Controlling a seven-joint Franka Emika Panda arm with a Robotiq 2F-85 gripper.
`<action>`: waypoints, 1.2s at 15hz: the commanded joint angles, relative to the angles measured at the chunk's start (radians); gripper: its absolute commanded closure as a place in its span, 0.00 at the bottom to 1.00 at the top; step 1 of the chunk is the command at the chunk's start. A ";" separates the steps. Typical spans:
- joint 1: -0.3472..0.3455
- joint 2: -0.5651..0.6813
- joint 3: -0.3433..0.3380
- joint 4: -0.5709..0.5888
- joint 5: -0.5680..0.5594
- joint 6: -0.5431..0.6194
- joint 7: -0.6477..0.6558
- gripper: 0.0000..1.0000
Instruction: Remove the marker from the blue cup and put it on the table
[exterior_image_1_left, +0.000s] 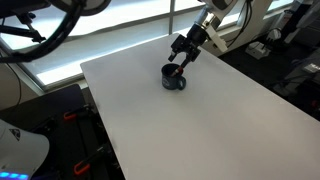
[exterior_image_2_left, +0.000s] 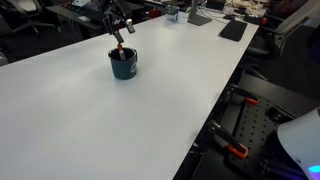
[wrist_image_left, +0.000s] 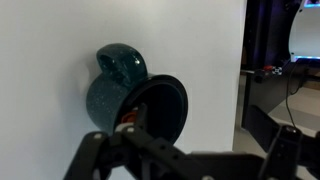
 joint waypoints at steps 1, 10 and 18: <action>0.005 0.015 0.000 0.015 -0.005 -0.010 -0.008 0.00; 0.008 0.015 -0.010 0.051 -0.017 -0.025 -0.004 0.00; 0.010 0.016 -0.041 0.133 -0.057 -0.046 -0.033 0.00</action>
